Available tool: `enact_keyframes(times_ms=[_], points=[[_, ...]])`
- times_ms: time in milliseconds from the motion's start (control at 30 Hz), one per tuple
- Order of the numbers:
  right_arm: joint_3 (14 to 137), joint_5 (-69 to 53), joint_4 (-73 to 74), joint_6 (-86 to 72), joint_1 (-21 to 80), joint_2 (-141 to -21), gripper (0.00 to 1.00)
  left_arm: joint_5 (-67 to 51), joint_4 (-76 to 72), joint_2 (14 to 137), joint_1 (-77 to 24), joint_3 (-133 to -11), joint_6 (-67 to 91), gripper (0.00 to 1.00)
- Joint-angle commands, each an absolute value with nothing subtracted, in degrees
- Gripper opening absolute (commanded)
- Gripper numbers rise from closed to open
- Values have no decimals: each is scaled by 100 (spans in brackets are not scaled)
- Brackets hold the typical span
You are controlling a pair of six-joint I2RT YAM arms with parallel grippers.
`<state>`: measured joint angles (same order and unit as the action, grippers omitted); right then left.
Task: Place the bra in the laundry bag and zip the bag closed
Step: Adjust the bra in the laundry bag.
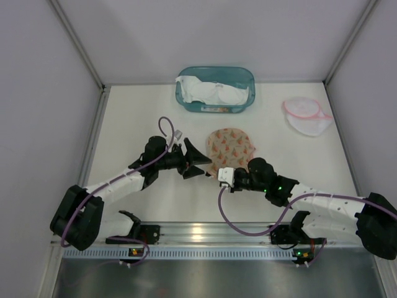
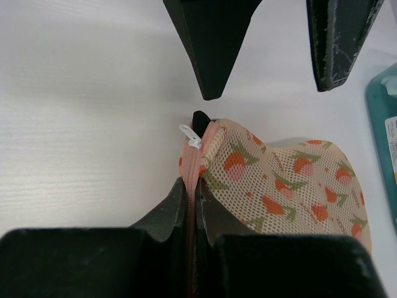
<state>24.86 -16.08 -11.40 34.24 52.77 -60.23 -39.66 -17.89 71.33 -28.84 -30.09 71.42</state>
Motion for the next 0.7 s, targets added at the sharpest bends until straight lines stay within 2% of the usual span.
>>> enact_keyframes(times_ms=[0, 667], points=[[2663, -1705, -1459, 3340, 5370, -5932, 0, -4043, -1626, 7101, -2883, -2953, 6961, 89], [2760, -1960, -1503, 3331, 5379, -6091, 0, -3876, -1934, 7515, -3173, -3234, 7146, 89]])
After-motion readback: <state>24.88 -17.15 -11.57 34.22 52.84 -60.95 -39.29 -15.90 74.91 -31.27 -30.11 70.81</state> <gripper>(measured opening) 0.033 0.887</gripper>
